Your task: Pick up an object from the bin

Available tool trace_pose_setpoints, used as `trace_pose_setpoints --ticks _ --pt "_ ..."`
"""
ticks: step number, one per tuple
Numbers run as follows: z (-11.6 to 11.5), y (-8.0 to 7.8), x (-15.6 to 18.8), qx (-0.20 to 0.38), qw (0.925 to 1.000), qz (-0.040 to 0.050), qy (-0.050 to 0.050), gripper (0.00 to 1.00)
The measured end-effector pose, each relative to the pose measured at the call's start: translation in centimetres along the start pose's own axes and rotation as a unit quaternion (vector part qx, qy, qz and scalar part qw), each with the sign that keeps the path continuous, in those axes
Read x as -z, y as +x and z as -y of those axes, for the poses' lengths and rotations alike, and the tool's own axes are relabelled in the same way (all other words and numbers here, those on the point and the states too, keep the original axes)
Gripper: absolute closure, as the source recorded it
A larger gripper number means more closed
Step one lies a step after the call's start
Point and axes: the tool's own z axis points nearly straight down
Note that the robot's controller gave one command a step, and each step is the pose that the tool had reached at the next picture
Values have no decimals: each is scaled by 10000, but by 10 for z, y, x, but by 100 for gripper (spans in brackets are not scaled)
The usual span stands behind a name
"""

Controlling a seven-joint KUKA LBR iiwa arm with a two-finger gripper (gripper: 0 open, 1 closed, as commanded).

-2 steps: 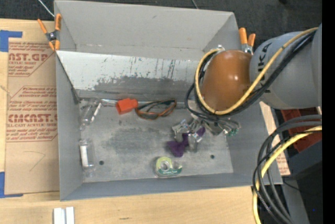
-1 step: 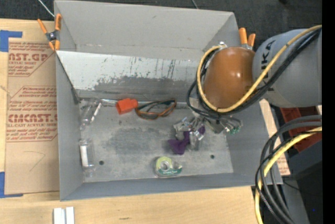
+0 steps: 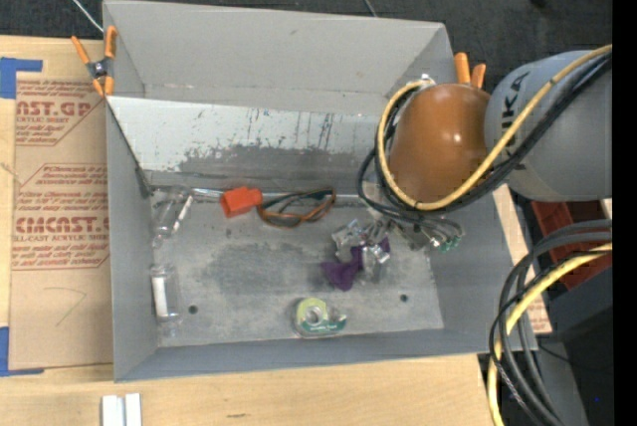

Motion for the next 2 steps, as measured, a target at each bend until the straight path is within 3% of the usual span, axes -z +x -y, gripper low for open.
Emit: trace_pose_setpoints --ticks 2 --pt "-1 0 18 0 10000 -5 -8 100"
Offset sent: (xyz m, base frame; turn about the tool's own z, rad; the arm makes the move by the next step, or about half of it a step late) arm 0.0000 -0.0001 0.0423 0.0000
